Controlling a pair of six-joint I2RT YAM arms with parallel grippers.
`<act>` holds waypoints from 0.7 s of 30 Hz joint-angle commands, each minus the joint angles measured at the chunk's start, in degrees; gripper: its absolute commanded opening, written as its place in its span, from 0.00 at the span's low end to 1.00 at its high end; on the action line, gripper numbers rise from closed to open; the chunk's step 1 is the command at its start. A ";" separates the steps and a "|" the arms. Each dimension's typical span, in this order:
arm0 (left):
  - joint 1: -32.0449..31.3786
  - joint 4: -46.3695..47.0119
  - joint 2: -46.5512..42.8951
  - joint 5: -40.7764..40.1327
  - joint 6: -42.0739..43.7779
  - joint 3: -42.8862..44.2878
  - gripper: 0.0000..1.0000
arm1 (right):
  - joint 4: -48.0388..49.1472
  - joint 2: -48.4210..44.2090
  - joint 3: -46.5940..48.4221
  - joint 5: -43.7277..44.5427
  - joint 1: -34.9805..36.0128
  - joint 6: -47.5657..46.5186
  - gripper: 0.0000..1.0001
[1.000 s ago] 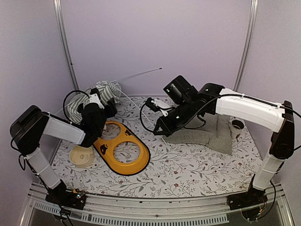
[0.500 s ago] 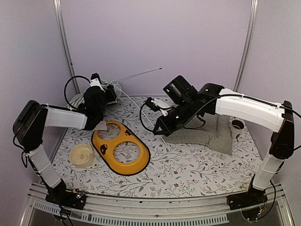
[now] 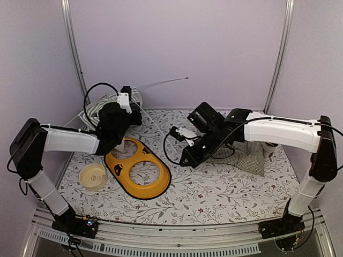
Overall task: Set up the pet tent
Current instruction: Insert the tent pole into the pole socket of the pet tent.
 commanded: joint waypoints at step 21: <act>-23.18 -2.64 -4.12 24.60 6.98 1.65 0.00 | 19.85 -17.95 -19.83 5.32 0.17 7.76 0.00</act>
